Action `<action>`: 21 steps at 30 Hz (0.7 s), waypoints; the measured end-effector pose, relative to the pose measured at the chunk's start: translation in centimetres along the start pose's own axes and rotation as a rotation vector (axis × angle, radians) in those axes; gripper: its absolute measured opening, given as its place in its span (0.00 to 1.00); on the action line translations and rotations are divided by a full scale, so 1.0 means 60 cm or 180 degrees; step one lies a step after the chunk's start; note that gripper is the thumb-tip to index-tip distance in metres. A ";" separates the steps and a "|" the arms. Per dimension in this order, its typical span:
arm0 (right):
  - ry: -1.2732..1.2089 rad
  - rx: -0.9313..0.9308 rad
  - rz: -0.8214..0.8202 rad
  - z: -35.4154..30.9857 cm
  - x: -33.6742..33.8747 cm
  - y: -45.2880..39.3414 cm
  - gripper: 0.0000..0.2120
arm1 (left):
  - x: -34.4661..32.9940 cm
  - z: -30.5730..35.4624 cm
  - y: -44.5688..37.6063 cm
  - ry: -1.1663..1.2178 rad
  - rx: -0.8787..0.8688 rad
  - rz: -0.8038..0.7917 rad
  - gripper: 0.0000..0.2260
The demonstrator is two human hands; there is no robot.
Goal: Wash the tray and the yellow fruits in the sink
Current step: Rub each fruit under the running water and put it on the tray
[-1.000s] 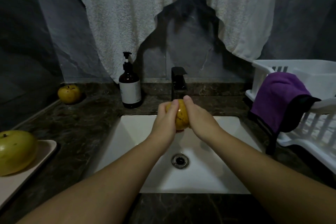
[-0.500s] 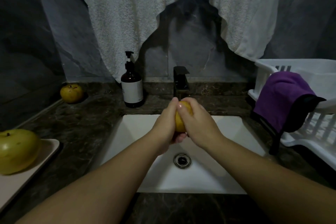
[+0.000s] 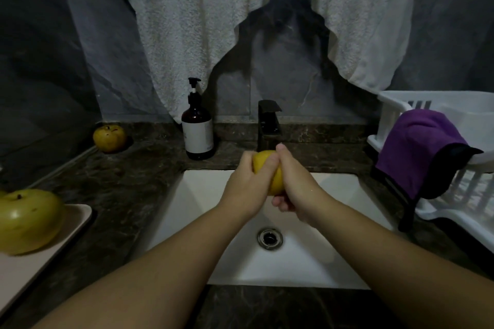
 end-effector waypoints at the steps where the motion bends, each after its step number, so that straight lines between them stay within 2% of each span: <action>1: 0.0183 0.0117 0.0136 -0.004 0.004 0.001 0.20 | -0.003 -0.003 0.003 0.0085 0.0120 -0.0062 0.23; 3: 0.1034 0.0957 0.0503 -0.028 0.015 0.011 0.23 | -0.024 -0.030 0.021 0.0921 0.1107 -0.0390 0.29; 4: 0.1217 0.1186 0.0586 -0.035 0.020 0.016 0.25 | -0.034 -0.037 0.033 0.1161 0.1471 -0.0536 0.34; 5: 0.1185 0.1154 0.0555 -0.032 0.023 0.013 0.24 | -0.037 -0.037 0.037 0.1161 0.1533 -0.0598 0.35; 6: 0.0902 0.0849 0.0368 -0.019 0.020 0.005 0.22 | -0.032 -0.038 0.027 0.0919 0.1265 -0.0514 0.34; 8: -0.0107 -0.0116 -0.0108 0.013 0.000 -0.003 0.22 | -0.005 -0.014 -0.001 -0.0131 0.0244 -0.0043 0.25; 9: -0.0409 -0.0351 -0.0141 0.017 -0.003 -0.001 0.22 | 0.000 -0.006 -0.003 -0.0236 0.0086 0.0071 0.21; 10: -0.0289 -0.0186 -0.0032 0.010 0.001 0.000 0.19 | -0.002 -0.006 -0.001 -0.0139 0.0146 -0.0020 0.21; 12: 0.0748 0.0937 0.0529 -0.029 0.025 0.014 0.13 | -0.024 -0.030 0.017 0.0898 0.1206 -0.0450 0.30; 13: 0.1097 0.1367 0.0699 -0.045 0.031 0.024 0.15 | -0.034 -0.037 0.034 0.1312 0.1644 -0.0605 0.34; 14: 0.1210 0.1581 0.0731 -0.052 0.032 0.029 0.16 | -0.036 -0.038 0.039 0.1474 0.1744 -0.0632 0.36; 15: 0.1148 0.1495 0.0617 -0.050 0.029 0.026 0.15 | -0.028 -0.040 0.027 0.1363 0.1507 -0.0483 0.34; 17: 0.0321 0.0534 0.0018 -0.016 0.003 0.009 0.17 | 0.002 -0.015 -0.001 0.0332 0.0297 -0.0002 0.23; 18: -0.0100 0.0075 -0.0120 0.001 -0.006 0.002 0.20 | 0.012 0.001 -0.005 0.0095 -0.0079 0.0170 0.19; 19: -0.0338 -0.0203 -0.0139 0.009 -0.009 0.001 0.22 | 0.012 0.005 -0.007 -0.0014 -0.0188 0.0175 0.19; 20: -0.0111 -0.0026 0.0001 0.008 -0.002 -0.002 0.21 | 0.002 -0.003 -0.006 0.0155 0.0068 -0.0014 0.22; 21: 0.0395 0.0409 0.0208 -0.005 0.008 0.001 0.20 | -0.012 -0.020 0.003 0.0509 0.0669 -0.0295 0.26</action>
Point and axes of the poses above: each hand's wrist, its own y-axis away from the middle knuckle, its own x-axis out of the back of the hand, z = x × y, the point moved 8 cm from there along -y, towards the middle knuckle, and after that the axes turned 7 degrees about -x, right-handed, at the moved point
